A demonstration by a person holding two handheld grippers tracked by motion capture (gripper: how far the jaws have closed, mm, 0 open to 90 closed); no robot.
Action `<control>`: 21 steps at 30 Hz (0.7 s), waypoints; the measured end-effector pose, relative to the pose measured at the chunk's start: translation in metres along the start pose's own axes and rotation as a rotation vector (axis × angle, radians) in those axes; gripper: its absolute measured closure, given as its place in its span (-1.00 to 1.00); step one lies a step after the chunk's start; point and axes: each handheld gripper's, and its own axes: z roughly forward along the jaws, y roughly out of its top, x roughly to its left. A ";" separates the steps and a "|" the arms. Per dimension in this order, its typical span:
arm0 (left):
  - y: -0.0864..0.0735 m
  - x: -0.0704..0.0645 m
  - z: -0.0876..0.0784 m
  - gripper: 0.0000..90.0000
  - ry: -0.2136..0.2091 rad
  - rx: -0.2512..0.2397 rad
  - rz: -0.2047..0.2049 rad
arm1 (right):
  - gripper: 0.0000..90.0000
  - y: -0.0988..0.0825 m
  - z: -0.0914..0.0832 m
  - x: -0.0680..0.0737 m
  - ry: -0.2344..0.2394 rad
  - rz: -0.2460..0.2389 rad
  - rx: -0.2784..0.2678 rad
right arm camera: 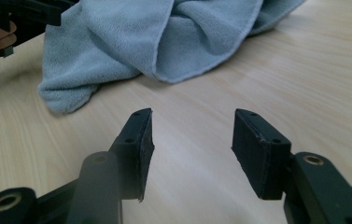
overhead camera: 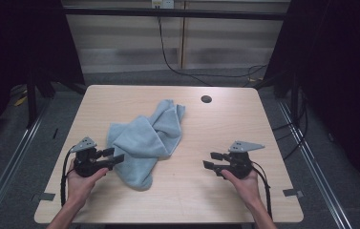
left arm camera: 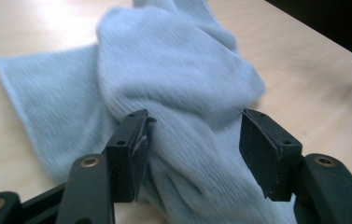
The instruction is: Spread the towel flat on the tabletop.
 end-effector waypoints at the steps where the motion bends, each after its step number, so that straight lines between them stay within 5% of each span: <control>1: 0.003 0.002 0.003 -0.04 0.011 0.001 -0.004 | 0.07 0.005 0.006 0.000 0.008 -0.006 0.002; 12: -0.009 0.015 0.024 0.26 0.013 0.062 0.015 | 0.24 0.035 0.085 0.009 0.124 -0.054 0.035; 17: -0.010 0.014 0.028 0.26 0.005 0.062 0.018 | 0.08 0.041 0.114 0.015 0.154 -0.073 0.077; 21: -0.011 0.014 0.029 0.28 0.004 0.067 0.014 | 0.00 0.049 0.129 0.015 0.167 -0.068 0.048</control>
